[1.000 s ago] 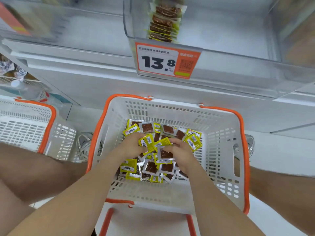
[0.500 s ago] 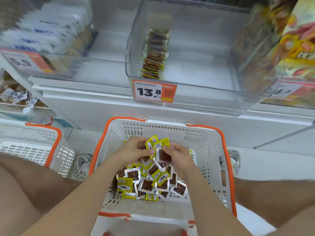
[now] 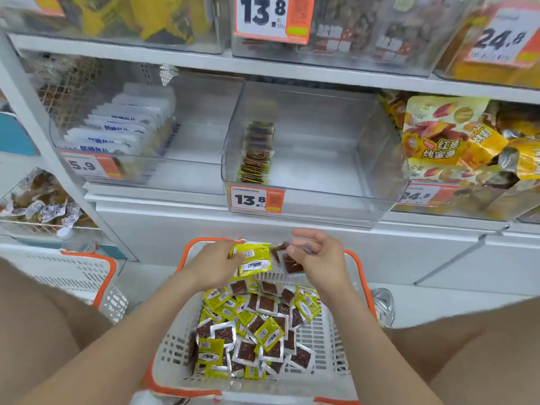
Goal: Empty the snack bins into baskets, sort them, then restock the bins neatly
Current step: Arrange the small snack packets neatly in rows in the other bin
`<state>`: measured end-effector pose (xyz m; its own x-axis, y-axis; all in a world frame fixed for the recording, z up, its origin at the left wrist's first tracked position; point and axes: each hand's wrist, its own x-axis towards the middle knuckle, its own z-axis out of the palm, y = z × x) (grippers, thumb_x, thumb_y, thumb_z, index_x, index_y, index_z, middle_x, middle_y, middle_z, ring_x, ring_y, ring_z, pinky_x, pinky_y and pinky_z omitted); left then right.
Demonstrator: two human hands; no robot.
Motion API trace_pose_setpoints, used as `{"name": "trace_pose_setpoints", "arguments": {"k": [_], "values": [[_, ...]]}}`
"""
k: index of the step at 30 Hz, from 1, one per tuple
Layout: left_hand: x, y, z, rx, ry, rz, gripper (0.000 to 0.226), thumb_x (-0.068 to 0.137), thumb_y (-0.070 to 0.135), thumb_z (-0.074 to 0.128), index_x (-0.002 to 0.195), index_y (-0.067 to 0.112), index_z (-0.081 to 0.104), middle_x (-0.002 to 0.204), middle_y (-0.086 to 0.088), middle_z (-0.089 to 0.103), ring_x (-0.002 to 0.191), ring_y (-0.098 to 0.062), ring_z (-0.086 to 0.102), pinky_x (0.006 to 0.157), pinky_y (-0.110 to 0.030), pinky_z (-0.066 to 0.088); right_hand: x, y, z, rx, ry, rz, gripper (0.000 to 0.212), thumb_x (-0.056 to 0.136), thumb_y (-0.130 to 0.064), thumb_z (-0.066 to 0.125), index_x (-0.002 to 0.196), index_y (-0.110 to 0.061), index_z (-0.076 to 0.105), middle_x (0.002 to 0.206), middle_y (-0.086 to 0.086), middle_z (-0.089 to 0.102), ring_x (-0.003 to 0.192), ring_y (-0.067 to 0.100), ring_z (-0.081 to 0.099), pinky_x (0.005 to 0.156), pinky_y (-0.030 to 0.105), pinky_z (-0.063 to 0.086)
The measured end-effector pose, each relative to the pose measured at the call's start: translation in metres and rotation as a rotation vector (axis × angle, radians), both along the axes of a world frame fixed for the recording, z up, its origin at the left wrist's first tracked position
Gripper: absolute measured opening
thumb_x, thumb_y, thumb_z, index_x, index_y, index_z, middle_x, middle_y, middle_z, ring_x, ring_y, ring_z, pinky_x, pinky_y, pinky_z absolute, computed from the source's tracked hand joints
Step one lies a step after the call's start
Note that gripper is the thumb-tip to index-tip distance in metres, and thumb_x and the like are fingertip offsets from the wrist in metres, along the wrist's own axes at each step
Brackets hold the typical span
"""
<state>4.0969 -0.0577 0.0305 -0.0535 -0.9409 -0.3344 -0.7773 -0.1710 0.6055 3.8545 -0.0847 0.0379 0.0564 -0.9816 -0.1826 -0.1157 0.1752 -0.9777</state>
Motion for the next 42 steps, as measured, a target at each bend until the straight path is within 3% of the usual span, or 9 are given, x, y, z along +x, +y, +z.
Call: {"name": "trace_pose_setpoints", "arguments": {"k": [5,9,15,20,25,28,33,37,42], "values": [[-0.002,0.001,0.054,0.273,0.127,0.026,0.028,0.101,0.025,0.054,0.079,0.012,0.044,0.064,-0.008,0.039,0.061,-0.031,0.075,0.065,-0.047,0.064,0.012,0.022,0.026,-0.191,-0.084,-0.038,0.02,0.087,0.014,0.073,0.092,-0.005,0.07,0.085,0.006,0.08,0.078,0.017,0.075,0.073,0.033,0.061],[0.002,0.009,0.074,0.382,0.307,0.004,0.042,0.1,0.032,0.062,0.099,-0.01,0.064,0.081,-0.02,0.073,0.081,-0.039,0.077,0.076,-0.046,0.066,0.025,0.041,0.047,-0.351,0.06,0.165,0.026,0.087,0.011,0.072,0.085,-0.015,0.074,0.089,-0.003,0.08,0.094,0.012,0.076,0.085,0.026,0.06],[-0.005,0.024,0.081,0.219,0.733,0.339,0.025,0.102,0.017,0.056,0.102,-0.003,0.071,0.093,-0.023,0.075,0.086,-0.034,0.075,0.083,-0.051,0.064,0.017,0.047,0.06,-0.411,0.222,0.202,0.026,0.09,0.0,0.076,0.085,-0.026,0.078,0.09,-0.017,0.079,0.094,0.003,0.075,0.093,0.03,0.058],[-0.021,0.032,0.089,0.103,0.845,0.459,0.032,0.107,0.022,0.047,0.111,0.001,0.071,0.096,-0.025,0.077,0.084,-0.036,0.077,0.068,-0.039,0.066,0.018,0.048,0.067,-0.493,0.309,0.213,0.03,0.092,-0.008,0.077,0.085,-0.037,0.075,0.091,-0.024,0.077,0.096,-0.001,0.073,0.098,0.036,0.055],[-0.036,0.037,0.087,-0.019,0.777,0.456,0.036,0.108,0.023,0.045,0.103,0.002,0.074,0.089,-0.023,0.077,0.082,-0.039,0.077,0.065,-0.041,0.065,0.027,0.052,0.06,-0.737,0.416,0.178,0.02,0.093,-0.007,0.074,0.093,-0.027,0.076,0.099,-0.02,0.077,0.097,0.002,0.073,0.088,0.037,0.058],[-0.028,0.035,0.094,0.008,0.681,0.412,0.036,0.106,0.023,0.045,0.098,0.0,0.072,0.086,-0.022,0.077,0.077,-0.039,0.077,0.069,-0.049,0.065,0.021,0.05,0.068,-0.624,0.308,0.214,0.031,0.092,0.0,0.073,0.085,-0.03,0.075,0.094,-0.02,0.078,0.098,0.001,0.074,0.093,0.032,0.057],[-0.013,0.034,0.113,0.118,0.632,0.316,0.037,0.107,0.028,0.046,0.097,0.0,0.069,0.082,-0.022,0.077,0.063,-0.029,0.075,0.045,-0.024,0.053,0.017,0.053,0.079,-0.549,0.176,0.317,0.033,0.092,0.003,0.073,0.079,-0.027,0.07,0.09,-0.01,0.08,0.106,0.005,0.073,0.097,0.033,0.057],[-0.006,0.035,0.112,0.157,0.628,0.125,0.043,0.106,0.042,0.055,0.101,0.004,0.074,0.077,-0.013,0.075,0.064,-0.022,0.074,0.047,-0.02,0.051,0.018,0.058,0.082,-0.537,0.21,0.41,0.03,0.092,0.002,0.073,0.082,-0.026,0.075,0.094,-0.011,0.079,0.107,0.007,0.072,0.096,0.032,0.057],[-0.005,0.033,0.103,0.119,0.652,0.173,0.031,0.103,0.039,0.063,0.108,0.012,0.076,0.093,-0.012,0.079,0.071,-0.021,0.074,0.059,-0.029,0.059,0.017,0.047,0.08,-0.47,0.222,0.243,0.039,0.091,-0.003,0.075,0.117,-0.032,0.075,0.098,-0.014,0.077,0.093,0.012,0.073,0.091,0.036,0.058]]}}
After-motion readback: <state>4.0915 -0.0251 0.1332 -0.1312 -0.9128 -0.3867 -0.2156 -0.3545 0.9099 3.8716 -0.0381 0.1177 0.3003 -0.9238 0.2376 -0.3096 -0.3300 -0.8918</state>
